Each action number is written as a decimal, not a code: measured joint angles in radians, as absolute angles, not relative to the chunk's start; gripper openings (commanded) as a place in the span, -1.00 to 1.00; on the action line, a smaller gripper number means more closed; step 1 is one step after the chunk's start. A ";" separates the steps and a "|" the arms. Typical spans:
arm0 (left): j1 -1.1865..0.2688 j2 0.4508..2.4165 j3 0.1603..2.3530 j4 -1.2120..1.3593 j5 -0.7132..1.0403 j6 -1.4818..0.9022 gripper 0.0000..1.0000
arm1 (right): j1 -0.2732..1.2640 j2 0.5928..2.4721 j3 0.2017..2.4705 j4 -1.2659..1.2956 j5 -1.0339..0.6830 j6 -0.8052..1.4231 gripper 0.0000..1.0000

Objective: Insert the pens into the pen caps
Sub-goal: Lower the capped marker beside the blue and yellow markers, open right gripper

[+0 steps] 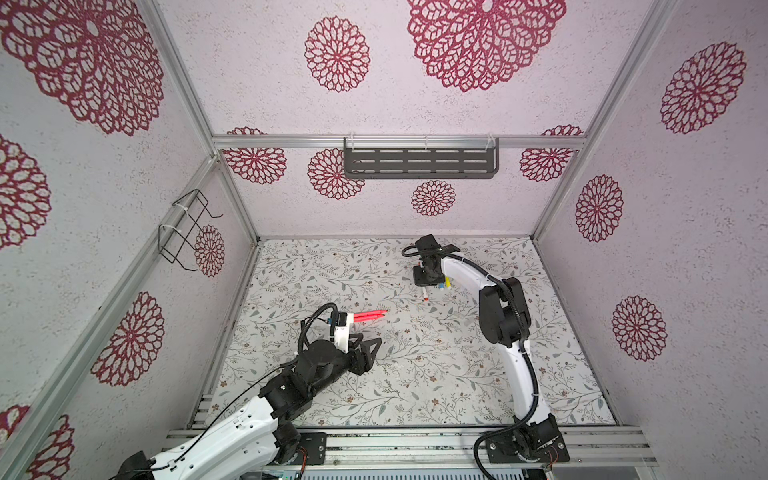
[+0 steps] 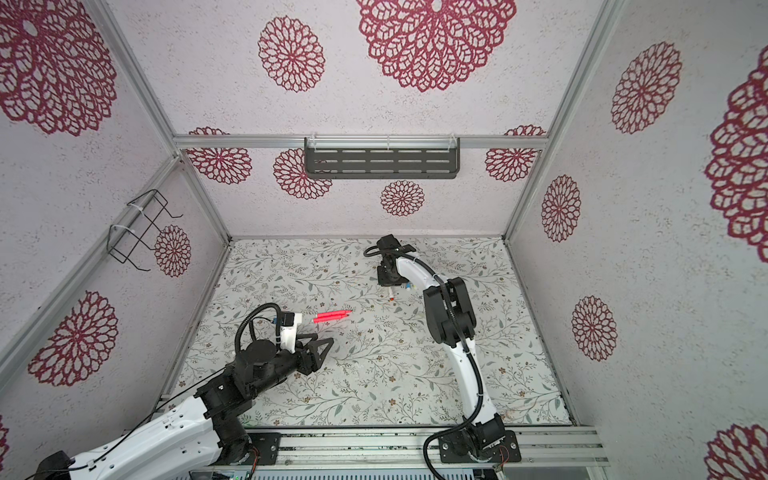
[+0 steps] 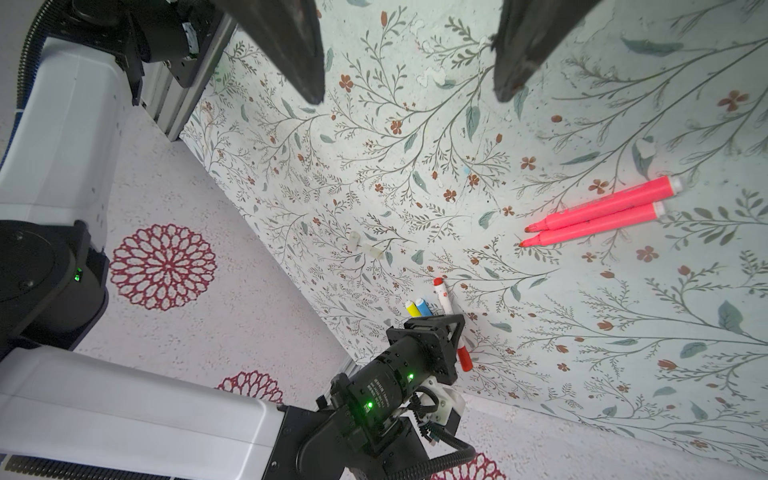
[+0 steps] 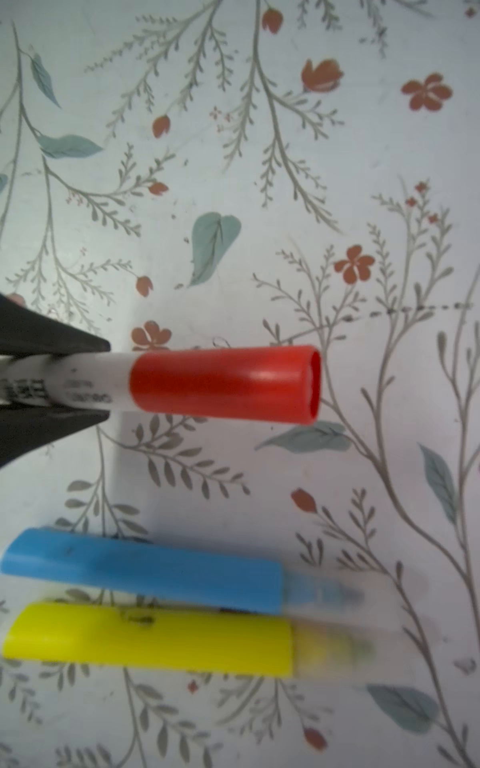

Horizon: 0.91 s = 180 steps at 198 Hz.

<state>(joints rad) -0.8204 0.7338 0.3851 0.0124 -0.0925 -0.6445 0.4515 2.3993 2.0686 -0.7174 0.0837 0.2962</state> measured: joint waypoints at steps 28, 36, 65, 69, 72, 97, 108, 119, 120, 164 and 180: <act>-0.820 0.741 0.385 0.012 -0.093 -0.644 0.33 | 0.437 2.430 2.123 -0.748 0.112 0.276 -0.68; -0.820 0.745 0.385 0.013 -0.093 -0.644 0.33 | 0.433 2.436 2.135 -0.757 0.120 0.271 -0.55; -0.820 0.760 0.385 0.013 -0.092 -0.644 0.33 | 0.428 2.439 2.143 -0.776 0.161 0.255 -0.19; -0.820 0.761 0.385 0.013 -0.093 -0.644 0.33 | 0.428 2.438 2.138 -0.772 0.163 0.253 -0.16; -0.820 0.762 0.385 0.013 -0.092 -0.644 0.33 | 0.428 2.434 2.131 -0.766 0.165 0.254 -0.13; -0.820 0.764 0.385 0.016 -0.092 -0.644 0.33 | 0.440 2.362 1.988 -0.699 0.182 0.248 -0.08; -0.820 0.764 0.385 0.018 -0.092 -0.644 0.33 | 0.450 2.327 1.934 -0.682 0.193 0.246 -0.08; -0.820 0.764 0.385 0.018 -0.091 -0.644 0.33 | 0.466 2.297 1.905 -0.668 0.210 0.246 -0.08; -0.820 0.764 0.385 0.018 -0.091 -0.644 0.33 | 0.467 2.295 1.903 -0.667 0.211 0.246 -0.08; -0.820 0.752 0.385 0.017 -0.091 -0.645 0.33 | 0.540 2.225 1.892 -0.617 0.266 0.244 -0.09; -0.820 0.737 0.385 0.017 -0.091 -0.645 0.33 | 0.559 2.221 1.892 -0.611 0.266 0.244 -0.11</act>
<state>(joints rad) -0.8204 0.7372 0.3851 0.0170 -0.0914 -0.6445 0.5587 2.2211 1.8923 -0.6106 0.2661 0.2440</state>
